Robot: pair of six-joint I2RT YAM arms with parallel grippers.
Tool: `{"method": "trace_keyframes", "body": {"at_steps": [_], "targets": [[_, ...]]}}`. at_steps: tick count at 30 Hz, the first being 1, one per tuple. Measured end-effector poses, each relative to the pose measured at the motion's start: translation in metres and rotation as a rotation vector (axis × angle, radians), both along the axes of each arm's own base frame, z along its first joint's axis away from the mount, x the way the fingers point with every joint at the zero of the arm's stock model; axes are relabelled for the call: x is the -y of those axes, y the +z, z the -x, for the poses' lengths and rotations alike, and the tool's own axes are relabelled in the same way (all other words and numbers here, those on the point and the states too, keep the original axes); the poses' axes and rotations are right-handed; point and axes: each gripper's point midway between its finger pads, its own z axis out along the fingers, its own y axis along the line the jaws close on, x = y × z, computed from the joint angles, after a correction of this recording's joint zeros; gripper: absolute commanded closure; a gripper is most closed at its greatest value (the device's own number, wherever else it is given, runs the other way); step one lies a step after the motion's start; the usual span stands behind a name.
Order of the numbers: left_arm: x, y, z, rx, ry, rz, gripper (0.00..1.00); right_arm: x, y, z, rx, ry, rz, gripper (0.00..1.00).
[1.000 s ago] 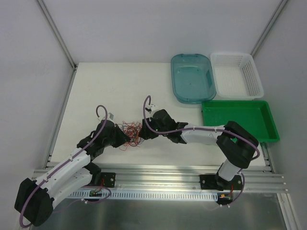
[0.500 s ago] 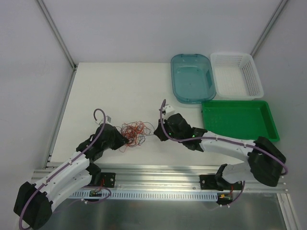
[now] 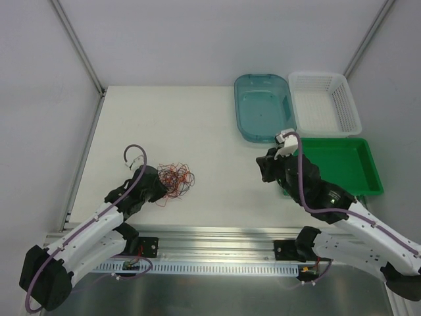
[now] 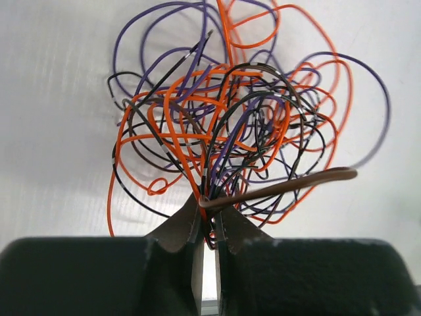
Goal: Untangle the cables
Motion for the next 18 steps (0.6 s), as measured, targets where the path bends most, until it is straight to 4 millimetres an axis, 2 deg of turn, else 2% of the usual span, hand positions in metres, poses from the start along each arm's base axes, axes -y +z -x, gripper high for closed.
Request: {"method": "trace_keyframes", "body": {"at_steps": [1, 2, 4, 5, 7, 10, 13, 15, 18], "targets": [[-0.001, 0.004, -0.001, 0.008, -0.002, -0.008, 0.95, 0.005, 0.005, 0.000, 0.009, -0.009, -0.001, 0.95], [-0.001, 0.010, -0.003, 0.017, -0.008, -0.012, 0.95, 0.007, 0.008, 0.001, 0.013, -0.012, -0.003, 0.76], [0.004, 0.023, -0.008, 0.043, -0.030, -0.006, 0.96, 0.005, 0.006, 0.002, 0.004, 0.005, 0.002, 0.64], [0.007, 0.030, -0.010, 0.051, -0.047, 0.000, 0.96, -0.003, -0.001, 0.003, -0.019, 0.034, 0.011, 0.53], [0.017, 0.039, -0.013, 0.053, -0.090, 0.019, 0.96, -0.020, -0.015, 0.003, -0.065, 0.079, 0.012, 0.41], [0.028, 0.042, -0.011, 0.037, -0.150, 0.045, 0.96, -0.051, -0.051, 0.003, -0.160, 0.148, 0.012, 0.31], [0.033, 0.042, -0.006, 0.023, -0.180, 0.065, 0.96, -0.079, -0.091, 0.003, -0.277, 0.189, 0.003, 0.26], [0.036, 0.043, -0.005, 0.020, -0.192, 0.077, 0.96, -0.099, -0.106, 0.002, -0.333, 0.207, -0.035, 0.25], [0.040, 0.042, -0.003, 0.018, -0.208, 0.095, 0.96, -0.127, -0.118, -0.003, -0.380, 0.225, -0.111, 0.25]]}}
